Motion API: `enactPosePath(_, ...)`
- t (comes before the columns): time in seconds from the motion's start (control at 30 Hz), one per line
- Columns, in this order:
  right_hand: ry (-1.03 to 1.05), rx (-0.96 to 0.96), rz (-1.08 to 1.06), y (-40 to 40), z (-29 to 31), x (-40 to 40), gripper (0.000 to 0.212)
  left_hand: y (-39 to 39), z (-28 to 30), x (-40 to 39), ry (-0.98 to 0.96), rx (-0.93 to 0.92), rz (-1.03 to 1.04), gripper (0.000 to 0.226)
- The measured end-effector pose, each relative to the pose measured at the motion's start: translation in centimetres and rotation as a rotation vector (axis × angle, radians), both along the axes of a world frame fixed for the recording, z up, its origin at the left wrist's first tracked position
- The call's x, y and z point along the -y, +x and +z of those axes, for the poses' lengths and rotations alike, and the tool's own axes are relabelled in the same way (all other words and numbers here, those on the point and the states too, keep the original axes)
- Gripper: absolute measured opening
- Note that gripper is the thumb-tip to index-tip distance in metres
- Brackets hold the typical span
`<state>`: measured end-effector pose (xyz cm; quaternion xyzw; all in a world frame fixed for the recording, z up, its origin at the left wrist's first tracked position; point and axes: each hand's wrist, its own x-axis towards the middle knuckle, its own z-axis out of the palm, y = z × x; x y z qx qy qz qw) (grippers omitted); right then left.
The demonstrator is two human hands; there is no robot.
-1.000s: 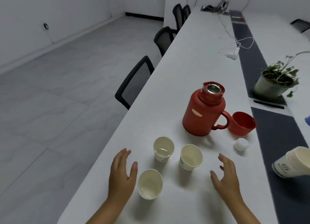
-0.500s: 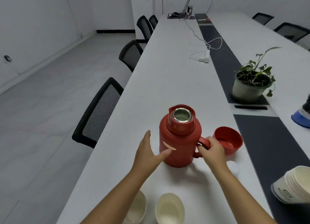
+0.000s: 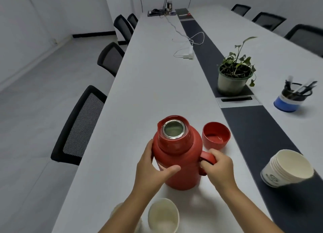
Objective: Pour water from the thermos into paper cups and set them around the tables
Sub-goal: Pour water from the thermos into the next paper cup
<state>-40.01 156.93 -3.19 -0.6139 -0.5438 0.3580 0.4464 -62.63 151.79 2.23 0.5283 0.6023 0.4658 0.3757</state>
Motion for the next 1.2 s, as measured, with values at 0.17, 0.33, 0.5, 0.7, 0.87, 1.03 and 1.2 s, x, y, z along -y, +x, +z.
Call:
enactPosePath(0.17, 0.080, 0.157, 0.015, 3.7, 5.9, 4.1, 0.044, 4.5, 1.6, 3.8, 0.019, 0.079, 0.045, 0.115)
enactPosePath(0.33, 0.192, 0.353, 0.103, 7.6, 10.9, 8.8, 0.045, 8.5, 2.3, 7.1, 0.030, 0.201, 0.078, 0.110)
enactPosePath(0.5, 0.254, 0.454, 0.157, 10.1, 12.7, 12.2, 0.049, 11.3, 1.2, 11.1, -0.014, 0.303, 0.097, 0.100)
enactPosePath(0.7, 0.226, 0.479, 0.290, 11.7, 12.5, 15.3, 0.051, 12.8, -0.6, 15.3, -0.112, 0.379, 0.124, 0.090)
enactPosePath(0.87, 0.153, 0.534, 0.314, 11.7, 11.5, 16.1, 0.043, 13.5, -2.2, 17.1, -0.206, 0.434, 0.157, 0.103)
enactPosePath(1.03, 0.107, 0.617, 0.355, 11.3, 11.5, 15.8, 0.036, 13.6, -3.3, 17.9, -0.261, 0.506, 0.175, 0.100)
enactPosePath(1.2, 0.070, 0.657, 0.344, 10.9, 11.0, 15.2, 0.030, 13.5, -4.0, 18.1, -0.291, 0.563, 0.191, 0.093)
